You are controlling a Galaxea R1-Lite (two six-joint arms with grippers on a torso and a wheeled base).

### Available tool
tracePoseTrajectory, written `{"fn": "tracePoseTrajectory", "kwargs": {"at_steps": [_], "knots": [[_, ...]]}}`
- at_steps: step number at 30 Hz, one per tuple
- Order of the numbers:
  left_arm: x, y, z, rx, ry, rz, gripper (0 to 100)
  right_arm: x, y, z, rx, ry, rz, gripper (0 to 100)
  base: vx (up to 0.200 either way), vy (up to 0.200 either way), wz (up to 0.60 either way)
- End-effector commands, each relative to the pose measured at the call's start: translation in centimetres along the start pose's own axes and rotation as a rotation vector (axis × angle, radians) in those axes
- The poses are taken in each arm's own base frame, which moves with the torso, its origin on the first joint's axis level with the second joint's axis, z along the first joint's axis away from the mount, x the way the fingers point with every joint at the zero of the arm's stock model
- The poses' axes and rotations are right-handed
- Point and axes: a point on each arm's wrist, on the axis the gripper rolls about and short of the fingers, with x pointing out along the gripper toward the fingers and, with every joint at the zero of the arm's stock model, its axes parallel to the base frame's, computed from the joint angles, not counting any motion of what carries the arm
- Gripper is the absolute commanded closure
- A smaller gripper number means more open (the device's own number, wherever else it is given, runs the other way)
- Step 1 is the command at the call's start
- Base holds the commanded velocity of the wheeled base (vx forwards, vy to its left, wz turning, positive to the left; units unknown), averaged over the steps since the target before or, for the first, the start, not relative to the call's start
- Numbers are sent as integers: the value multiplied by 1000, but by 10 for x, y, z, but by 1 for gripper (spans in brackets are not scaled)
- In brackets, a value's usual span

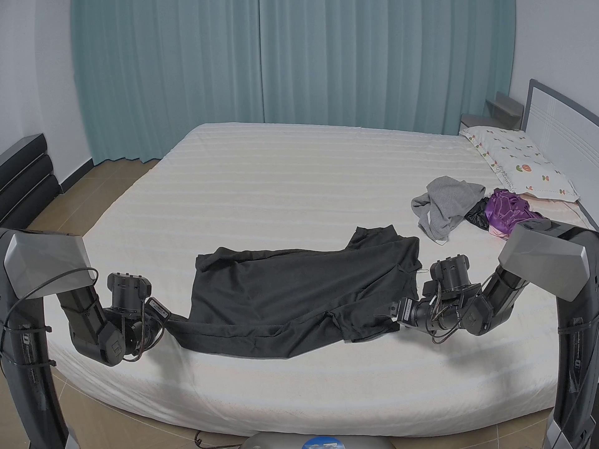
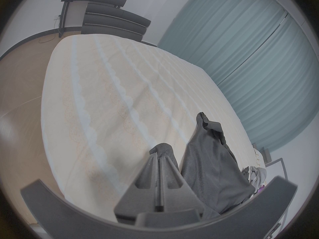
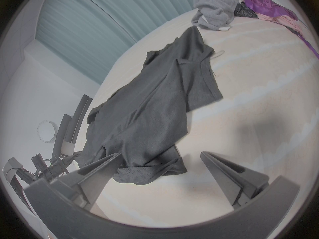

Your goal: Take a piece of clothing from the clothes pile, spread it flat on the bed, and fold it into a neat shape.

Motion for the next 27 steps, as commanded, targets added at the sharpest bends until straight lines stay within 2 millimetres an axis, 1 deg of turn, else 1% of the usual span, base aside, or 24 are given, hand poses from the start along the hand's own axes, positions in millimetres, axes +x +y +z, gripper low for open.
{"fn": "tracePoseTrajectory", "kwargs": {"at_steps": [1, 3, 4, 11, 17, 19, 20, 22, 23, 24, 25, 27], "knots": [[-1, -1, 1, -2, -4, -6, 100, 5, 2, 1, -4, 8, 1, 0, 0, 0, 0], [-1, -1, 1, -1, -3, -5, 100, 7, 3, 0, -5, 14, 0, 0, 0, 0, 0], [-1, -1, 1, -2, -4, -4, 100, 8, 4, 0, -7, 21, 0, 100, 0, 0, 0], [-2, -2, 2, -3, -7, -9, 100, 6, 6, 0, -4, 37, -25, 100, 0, 0, 0], [-3, -2, 3, -5, -10, -11, 100, -4, 4, -2, -53, 50, -64, 100, 0, 0, 0], [-6, -1, 3, -1, -9, -10, 100, -16, 6, -4, -60, 49, -65, 100, 0, 0, 0], [-6, -1, 3, 1, -9, -10, 100, -17, 6, -3, -59, 47, -65, 100, 0, 0, 0], [-11, -4, 6, 1, -17, -21, 100, -36, 5, -3, -47, 40, -68, 100, 0, 0, 0], [-11, -4, 6, 1, -17, -21, 100, -37, 5, -3, -46, 39, -69, 100, 0, 0, 0], [-15, -6, 8, 6, -21, -27, 100, -50, 1, -5, -34, 38, -73, 100, 0, 0, 0], [-16, -6, 8, 8, -20, -26, 100, -53, -1, -5, -30, 38, -77, 100, 0, 0, 0], [-23, -5, 7, 35, -14, -27, 100, -71, -10, -9, -12, 40, -93, 100, 0, 0, 0]]}}
